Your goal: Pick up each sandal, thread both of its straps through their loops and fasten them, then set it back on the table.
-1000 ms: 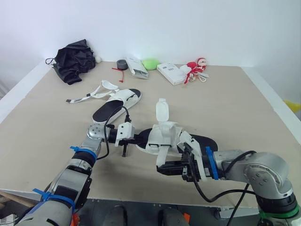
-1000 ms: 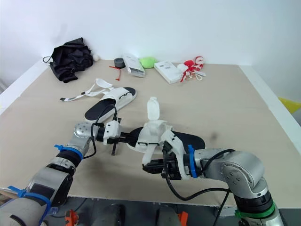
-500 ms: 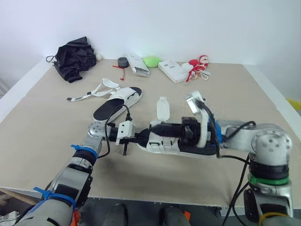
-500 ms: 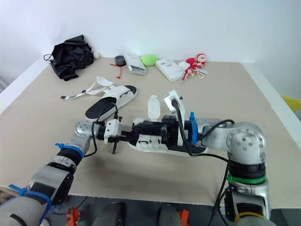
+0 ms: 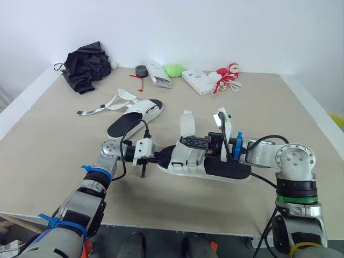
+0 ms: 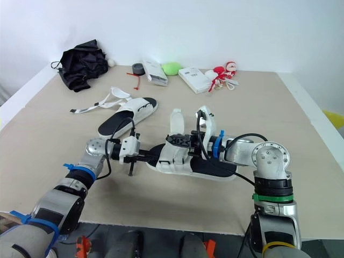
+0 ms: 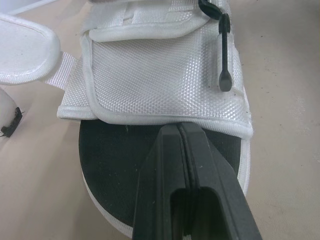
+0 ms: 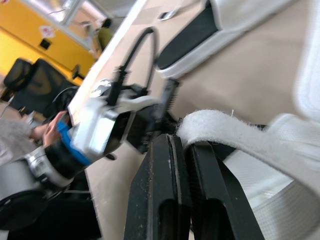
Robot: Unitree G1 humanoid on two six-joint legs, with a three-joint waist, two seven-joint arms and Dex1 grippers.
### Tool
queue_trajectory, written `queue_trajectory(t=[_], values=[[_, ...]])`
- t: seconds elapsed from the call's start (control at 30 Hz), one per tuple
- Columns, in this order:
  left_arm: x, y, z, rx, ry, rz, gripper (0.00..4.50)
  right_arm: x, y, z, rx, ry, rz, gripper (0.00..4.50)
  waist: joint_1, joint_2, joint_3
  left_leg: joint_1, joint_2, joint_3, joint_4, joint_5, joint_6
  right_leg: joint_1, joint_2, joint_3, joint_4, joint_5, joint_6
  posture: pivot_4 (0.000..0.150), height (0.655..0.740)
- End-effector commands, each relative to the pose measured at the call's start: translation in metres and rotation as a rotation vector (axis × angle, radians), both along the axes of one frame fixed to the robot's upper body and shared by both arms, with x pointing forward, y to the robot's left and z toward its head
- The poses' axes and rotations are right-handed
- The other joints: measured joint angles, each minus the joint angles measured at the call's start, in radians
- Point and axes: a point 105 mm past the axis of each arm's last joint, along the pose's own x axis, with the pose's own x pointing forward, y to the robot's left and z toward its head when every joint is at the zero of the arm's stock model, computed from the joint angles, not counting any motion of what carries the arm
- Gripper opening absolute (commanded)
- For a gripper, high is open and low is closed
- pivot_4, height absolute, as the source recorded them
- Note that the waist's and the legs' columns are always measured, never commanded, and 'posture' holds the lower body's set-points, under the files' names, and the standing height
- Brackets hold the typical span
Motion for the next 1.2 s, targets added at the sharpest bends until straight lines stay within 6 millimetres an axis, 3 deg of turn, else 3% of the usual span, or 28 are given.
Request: queue_trajectory(t=[0.03, 0.23, 0.4, 0.67, 0.77, 0.97, 1.2], values=[[-0.025, 0.02, -0.065, 0.2, 0.234, 0.015, 0.0, 0.01, -0.01, 0.011, 0.053, -0.018, -0.054, 0.06, 0.0, 0.0, 0.0, 0.0, 0.0, 0.0, 0.0, 0.0, 0.0, 0.0, 0.0, 0.0, 0.0, 0.0, 0.0, 0.15, 0.74], [-0.026, 0.017, -0.065, 0.196, 0.236, 0.008, 0.0, 0.019, -0.019, 0.019, 0.074, -0.025, -0.068, 0.06, 0.0, 0.0, 0.0, 0.0, 0.0, 0.0, 0.0, 0.001, 0.001, 0.001, 0.001, 0.0, 0.0, 0.0, 0.0, 0.15, 0.74], [-0.026, 0.018, -0.066, 0.196, 0.239, 0.011, 0.0, -0.014, 0.001, 0.061, 0.171, -0.181, 0.183, 0.06, 0.001, 0.001, 0.0, -0.001, 0.0, 0.0, 0.0, 0.001, 0.002, 0.0, 0.001, 0.0, 0.0, 0.0, 0.0, 0.15, 0.74], [-0.026, 0.018, -0.066, 0.193, 0.242, 0.015, 0.0, -0.026, 0.015, 0.073, 0.197, -0.245, 0.292, 0.06, 0.002, 0.002, 0.001, -0.001, 0.0, -0.002, 0.0, 0.0, 0.0, 0.0, 0.0, 0.0, 0.0, 0.0, 0.0, 0.15, 0.74], [-0.026, 0.017, -0.066, 0.19, 0.241, 0.017, 0.0, -0.013, 0.011, 0.067, 0.181, -0.227, 0.232, 0.06, 0.002, 0.002, 0.001, -0.001, 0.0, -0.002, 0.0, 0.0, 0.0, 0.0, 0.0, -0.001, 0.0, 0.0, 0.0, 0.15, 0.74], [-0.027, 0.019, -0.067, 0.19, 0.243, 0.021, 0.0, 0.015, -0.012, 0.032, 0.138, -0.115, 0.072, 0.06, 0.002, 0.002, 0.0, -0.001, -0.001, -0.001, 0.0, 0.0, 0.0, 0.0, 0.0, -0.001, 0.0, 0.0, 0.0, 0.15, 0.74], [-0.027, 0.02, -0.067, 0.191, 0.243, 0.024, 0.0, 0.04, -0.038, 0.007, 0.119, -0.024, -0.087, 0.06, 0.003, 0.003, 0.0, -0.001, -0.001, -0.001, 0.0, 0.001, 0.001, 0.001, 0.001, -0.001, 0.0, 0.0, 0.0, 0.15, 0.74]])
